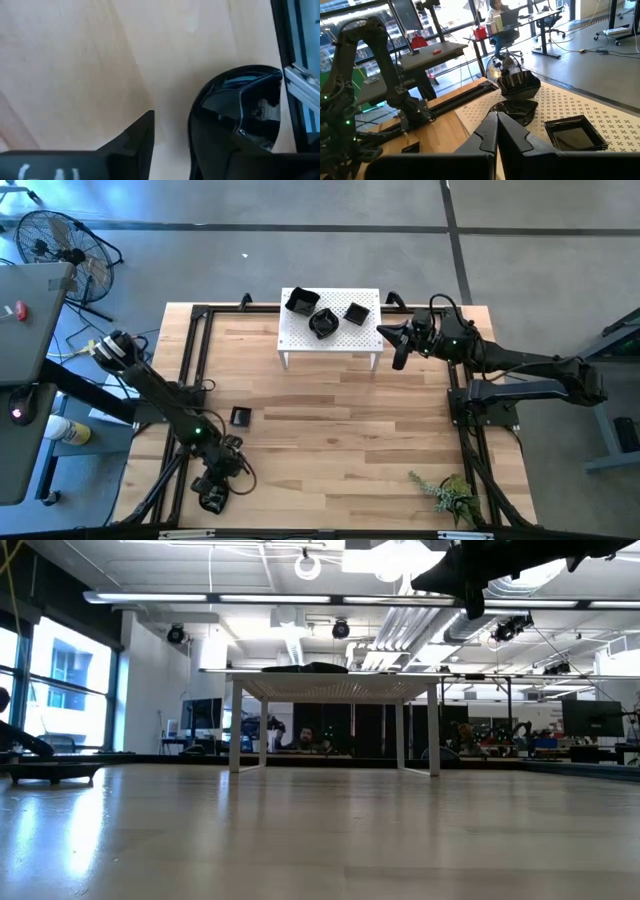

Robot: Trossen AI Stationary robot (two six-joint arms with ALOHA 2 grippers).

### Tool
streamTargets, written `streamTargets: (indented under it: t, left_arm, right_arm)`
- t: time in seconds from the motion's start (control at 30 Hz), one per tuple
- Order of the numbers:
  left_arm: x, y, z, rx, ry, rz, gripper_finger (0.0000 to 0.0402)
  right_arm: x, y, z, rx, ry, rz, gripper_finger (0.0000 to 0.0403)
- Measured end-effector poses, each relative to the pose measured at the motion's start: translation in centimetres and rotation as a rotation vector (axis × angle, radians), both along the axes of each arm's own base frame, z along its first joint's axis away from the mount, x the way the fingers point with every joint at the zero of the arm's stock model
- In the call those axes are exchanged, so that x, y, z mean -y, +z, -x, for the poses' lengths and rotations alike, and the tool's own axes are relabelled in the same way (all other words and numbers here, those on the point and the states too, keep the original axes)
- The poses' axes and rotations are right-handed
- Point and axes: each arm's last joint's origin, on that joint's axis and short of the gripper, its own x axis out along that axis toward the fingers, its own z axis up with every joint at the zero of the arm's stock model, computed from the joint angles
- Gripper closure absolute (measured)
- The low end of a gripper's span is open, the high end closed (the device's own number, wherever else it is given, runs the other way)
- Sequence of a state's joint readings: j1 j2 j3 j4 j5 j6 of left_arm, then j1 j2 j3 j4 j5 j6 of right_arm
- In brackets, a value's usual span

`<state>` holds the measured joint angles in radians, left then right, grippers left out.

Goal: Pick & Place Mini shaped plates
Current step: Stack the black leaf shaped plate on top of the black leaf shaped plates on the shelf

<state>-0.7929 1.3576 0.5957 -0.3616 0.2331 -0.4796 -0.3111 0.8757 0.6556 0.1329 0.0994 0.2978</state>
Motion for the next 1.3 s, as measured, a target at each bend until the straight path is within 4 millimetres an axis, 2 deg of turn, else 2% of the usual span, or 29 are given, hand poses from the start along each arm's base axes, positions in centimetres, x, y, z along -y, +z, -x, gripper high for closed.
streamTargets:
  t: [0.47, 0.63, 0.77, 0.9, 1.07, 1.17, 1.3]
  left_arm:
    - [0.3, -0.5, 0.1, -0.082, -0.045, 0.053, 0.0394]
    - [0.2, 0.2, 0.3, -0.119, -0.003, 0.096, 0.0398]
    - [-0.3, 2.1, 0.7, -0.1, 0.092, 0.155, 0.04]
    - [-2.0, 4.6, 1.0, -0.067, 0.288, 0.231, 0.04]
    - [-5.5, 8.2, 1.3, 0.07, 0.621, 0.373, 0.0401]
    - [-7.7, 9.8, 1.0, 0.166, 0.883, 0.471, 0.0401]
    - [-10.8, 10.8, 0.7, 0.261, 1.295, 0.572, 0.0401]
  right_arm:
    - [0.0, 0.0, 0.0, 0.001, -0.003, -0.005, 0.0402]
    - [0.0, 0.0, 0.0, -0.002, -0.003, 0.001, 0.0402]
    - [0.0, 0.0, 0.0, -0.003, -0.003, 0.0, 0.0402]
    - [0.0, 0.0, 0.0, -0.004, -0.003, 0.002, 0.0402]
    - [0.1, 0.0, 0.0, -0.006, -0.005, 0.009, 0.0402]
    - [0.1, 0.0, 0.0, -0.008, -0.004, 0.012, 0.0402]
    - [0.1, 0.0, 0.0, -0.008, -0.004, 0.012, 0.0402]
